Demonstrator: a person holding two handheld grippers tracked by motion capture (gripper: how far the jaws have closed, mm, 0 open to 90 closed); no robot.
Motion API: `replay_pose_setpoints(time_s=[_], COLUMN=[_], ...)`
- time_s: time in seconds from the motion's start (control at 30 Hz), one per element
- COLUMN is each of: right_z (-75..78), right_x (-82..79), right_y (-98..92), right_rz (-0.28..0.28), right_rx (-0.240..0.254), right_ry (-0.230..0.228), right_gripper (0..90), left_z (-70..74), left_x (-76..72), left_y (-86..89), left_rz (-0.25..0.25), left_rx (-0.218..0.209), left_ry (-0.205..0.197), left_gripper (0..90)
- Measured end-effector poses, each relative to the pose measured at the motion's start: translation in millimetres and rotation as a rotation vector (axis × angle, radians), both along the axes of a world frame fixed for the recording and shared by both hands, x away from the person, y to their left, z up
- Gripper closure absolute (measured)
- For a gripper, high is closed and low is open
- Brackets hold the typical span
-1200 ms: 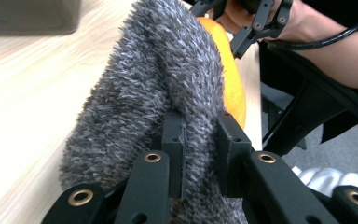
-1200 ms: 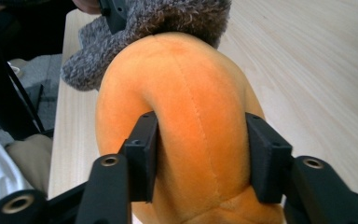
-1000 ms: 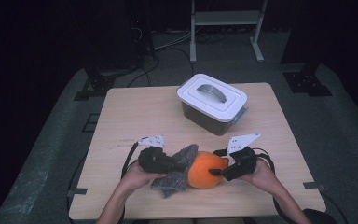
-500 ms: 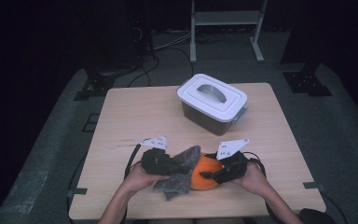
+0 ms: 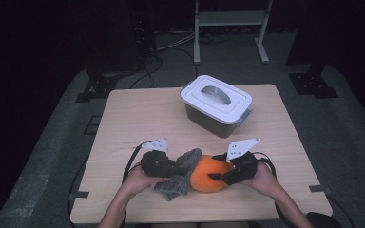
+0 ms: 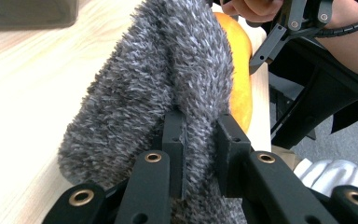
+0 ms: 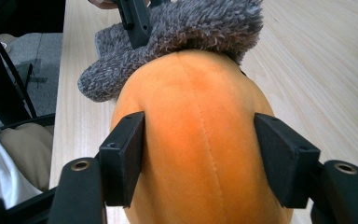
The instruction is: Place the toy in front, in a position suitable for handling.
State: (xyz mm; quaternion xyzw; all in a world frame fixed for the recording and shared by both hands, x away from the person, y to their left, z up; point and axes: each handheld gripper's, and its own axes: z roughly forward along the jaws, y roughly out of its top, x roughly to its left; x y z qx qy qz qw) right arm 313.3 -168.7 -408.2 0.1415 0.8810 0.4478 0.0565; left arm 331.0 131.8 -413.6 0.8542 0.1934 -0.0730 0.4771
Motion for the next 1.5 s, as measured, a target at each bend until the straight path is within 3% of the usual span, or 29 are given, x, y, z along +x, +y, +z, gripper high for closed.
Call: replay_pose_setpoints(time_s=[0.2, 0.3, 0.4, 0.5, 0.6, 0.67, 0.73, 0.83, 0.97, 1.03, 1.17, 1.27, 1.5], right_z=[-3.0, -2.9, -1.2, -2.0, -2.7, 0.0, 5.3, 12.1, 13.6, 8.8, 6.1, 8.7, 15.2], right_x=[-4.4, -6.3, -4.0, 0.0, 3.3, 2.9, -0.6, -8.8, -15.8, -14.1, -15.5, -17.8, -16.6], right_y=[3.4, 5.4, -0.2, -7.9, -13.9, -12.1, -8.6, -2.0, 10.7, 14.2, 16.0, 15.9, 19.6], right_rz=[0.025, 0.038, 0.054, 0.054, 0.035, 0.020, 0.007, 0.011, 0.015, -0.005, 0.003, 0.016, 0.071], right_rx=[0.000, -0.018, -0.027, -0.012, 0.008, -0.011, -0.038, -0.052, -0.114, -0.113, -0.115, -0.090, 0.065], right_ry=[-0.031, -0.057, -0.058, -0.037, 0.003, 0.011, -0.009, -0.047, -0.084, -0.060, -0.076, -0.098, -0.085], right_gripper=[37.8, 38.1, 40.1, 39.9, 37.3, 31.3, 26.6, 25.5, 22.8, 25.7, 42.7, 51.2, 54.4], left_z=[7.5, 7.4, 3.5, -1.8, -5.0, -4.6, -3.4, -2.6, -2.0, -3.0, -2.6, 3.6, 30.7], left_x=[-4.3, -3.6, -0.9, 2.0, 2.1, 0.8, -0.6, -2.8, -5.9, -6.2, -4.7, -4.9, -9.7], left_y=[-8.2, -9.7, -4.8, -0.6, -2.3, -6.0, -8.3, -12.5, -17.7, -18.0, -14.2, -13.0, -0.4], left_rz=[-0.033, -0.037, -0.007, 0.009, -0.002, -0.013, -0.023, -0.036, -0.045, -0.044, -0.049, -0.058, -0.056], left_rx=[-0.057, -0.057, -0.048, -0.042, -0.070, -0.087, -0.085, -0.096, -0.089, -0.081, -0.101, -0.111, -0.191], left_ry=[0.002, 0.001, 0.005, 0.020, 0.043, 0.051, 0.047, 0.048, 0.042, 0.045, 0.066, 0.051, -0.002], left_gripper=[76.6, 76.6, 76.6, 76.5, 76.5, 76.5, 76.4, 76.5, 76.4, 76.4, 76.4, 76.4, 76.5])
